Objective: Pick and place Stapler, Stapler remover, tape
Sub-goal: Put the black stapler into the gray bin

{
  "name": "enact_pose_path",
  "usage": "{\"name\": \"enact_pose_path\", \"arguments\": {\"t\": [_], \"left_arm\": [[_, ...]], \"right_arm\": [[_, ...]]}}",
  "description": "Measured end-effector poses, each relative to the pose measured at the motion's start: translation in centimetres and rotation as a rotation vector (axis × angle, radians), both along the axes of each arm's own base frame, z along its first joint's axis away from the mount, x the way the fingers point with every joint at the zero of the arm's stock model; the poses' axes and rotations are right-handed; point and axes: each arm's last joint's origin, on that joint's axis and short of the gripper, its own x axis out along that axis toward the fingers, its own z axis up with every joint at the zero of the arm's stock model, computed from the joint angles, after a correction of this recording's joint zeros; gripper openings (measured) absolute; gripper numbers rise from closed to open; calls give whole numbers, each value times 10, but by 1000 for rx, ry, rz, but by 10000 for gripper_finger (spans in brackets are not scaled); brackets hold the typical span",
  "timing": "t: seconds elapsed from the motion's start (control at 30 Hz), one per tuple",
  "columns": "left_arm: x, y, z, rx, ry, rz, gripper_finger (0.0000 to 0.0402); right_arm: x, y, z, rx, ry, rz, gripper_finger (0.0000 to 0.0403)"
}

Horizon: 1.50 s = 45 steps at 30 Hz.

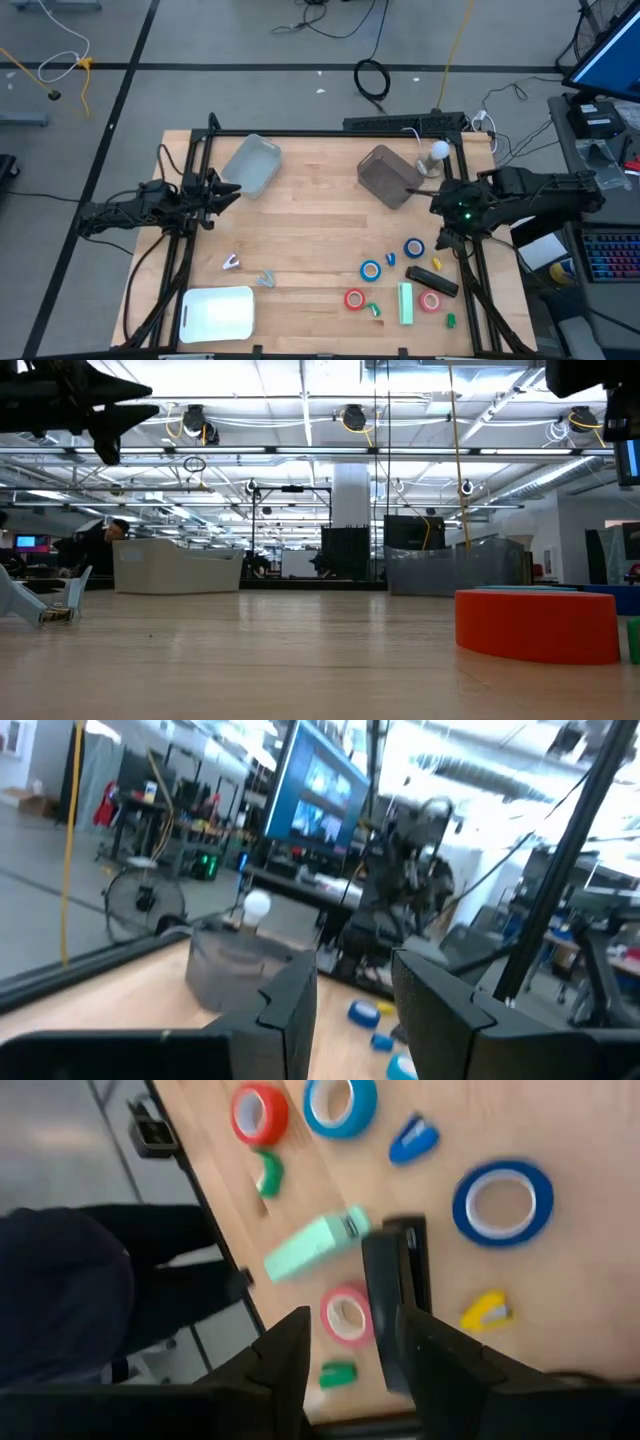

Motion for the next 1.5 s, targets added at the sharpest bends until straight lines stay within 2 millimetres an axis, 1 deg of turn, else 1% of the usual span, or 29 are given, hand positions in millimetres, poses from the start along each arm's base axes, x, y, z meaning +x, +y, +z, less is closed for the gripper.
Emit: {"name": "enact_pose_path", "arguments": {"t": [0.07,0.2,0.4,0.53,0.7,0.8,0.97,1.23,1.37,1.5], "left_arm": [[0,0,1,1,-15,0,136],[0,0,2,1,-21,0,136],[0,0,2,1,-19,0,136],[0,0,2,1,-18,0,136],[0,0,2,7,-16,1,136],[0,0,1,9,-14,2,136],[0,0,1,9,-14,2,136],[0,0,2,-7,-17,-3,136],[0,0,2,-19,-19,-6,136],[0,0,2,-18,-19,-6,136]], "right_arm": [[3,4,-2,8,35,7,141],[15,16,-9,7,113,68,141],[33,47,-28,-24,299,171,141],[34,68,-39,-63,419,193,141],[29,85,-46,-181,463,109,141],[24,89,-47,-207,470,89,141],[17,93,-53,-225,492,119,141],[13,91,-69,-243,549,72,146],[14,92,-69,-233,535,73,167],[16,93,-69,-217,514,75,202]]}}
